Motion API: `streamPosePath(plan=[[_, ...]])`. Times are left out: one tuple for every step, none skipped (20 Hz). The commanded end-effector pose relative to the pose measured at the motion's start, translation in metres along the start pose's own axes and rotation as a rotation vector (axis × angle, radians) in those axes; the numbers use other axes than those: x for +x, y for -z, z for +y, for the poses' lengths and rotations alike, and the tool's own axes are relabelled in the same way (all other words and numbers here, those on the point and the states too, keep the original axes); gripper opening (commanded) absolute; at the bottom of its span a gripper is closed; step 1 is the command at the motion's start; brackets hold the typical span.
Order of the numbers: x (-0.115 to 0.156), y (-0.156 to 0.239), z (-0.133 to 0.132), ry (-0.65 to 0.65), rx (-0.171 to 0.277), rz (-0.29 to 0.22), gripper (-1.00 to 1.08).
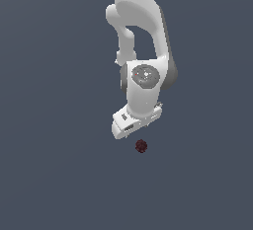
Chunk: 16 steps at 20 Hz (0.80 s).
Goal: Pick up the object and move it to a goal position.
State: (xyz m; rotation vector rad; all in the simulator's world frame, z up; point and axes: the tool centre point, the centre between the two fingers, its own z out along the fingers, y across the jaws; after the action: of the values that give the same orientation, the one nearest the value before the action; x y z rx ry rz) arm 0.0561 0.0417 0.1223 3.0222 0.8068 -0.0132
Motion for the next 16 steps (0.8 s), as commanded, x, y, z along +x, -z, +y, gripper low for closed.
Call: streamPosePath(plan=[[0.01,-0.01,-0.001,0.078,0.001,0.002,1.0],[0.014,-0.013,-0.001,0.106,0.002,0.003,1.0],[0.017,-0.016,-0.002,0.132,0.003,0.004,1.0],[0.021,-0.02,-0.002,0.157,0.003,0.005,1.0],[0.023,-0.023,-0.003,0.18,0.004,0.006,1.0],[0.026,-0.025,-0.003,0.201,0.004,0.006,1.0],[0.029,-0.028,-0.003,0.221,0.005,0.007,1.0],[0.031,-0.03,-0.004,0.238,0.006,0.008,1.0],[0.033,-0.033,-0.004,0.255,0.006,0.009,1.0],[0.034,-0.035,-0.004,0.27,0.007,0.01,1.0],[0.036,-0.036,-0.004,0.283,0.007,0.01,1.0],[0.037,-0.038,-0.005,0.294,0.008,0.011,1.0],[0.039,-0.039,-0.005,0.304,0.008,0.012,1.0],[0.04,-0.041,-0.005,0.313,0.008,0.012,1.0],[0.04,-0.042,-0.005,0.32,0.008,0.013,1.0],[0.041,-0.042,-0.005,0.325,0.009,0.013,1.0]])
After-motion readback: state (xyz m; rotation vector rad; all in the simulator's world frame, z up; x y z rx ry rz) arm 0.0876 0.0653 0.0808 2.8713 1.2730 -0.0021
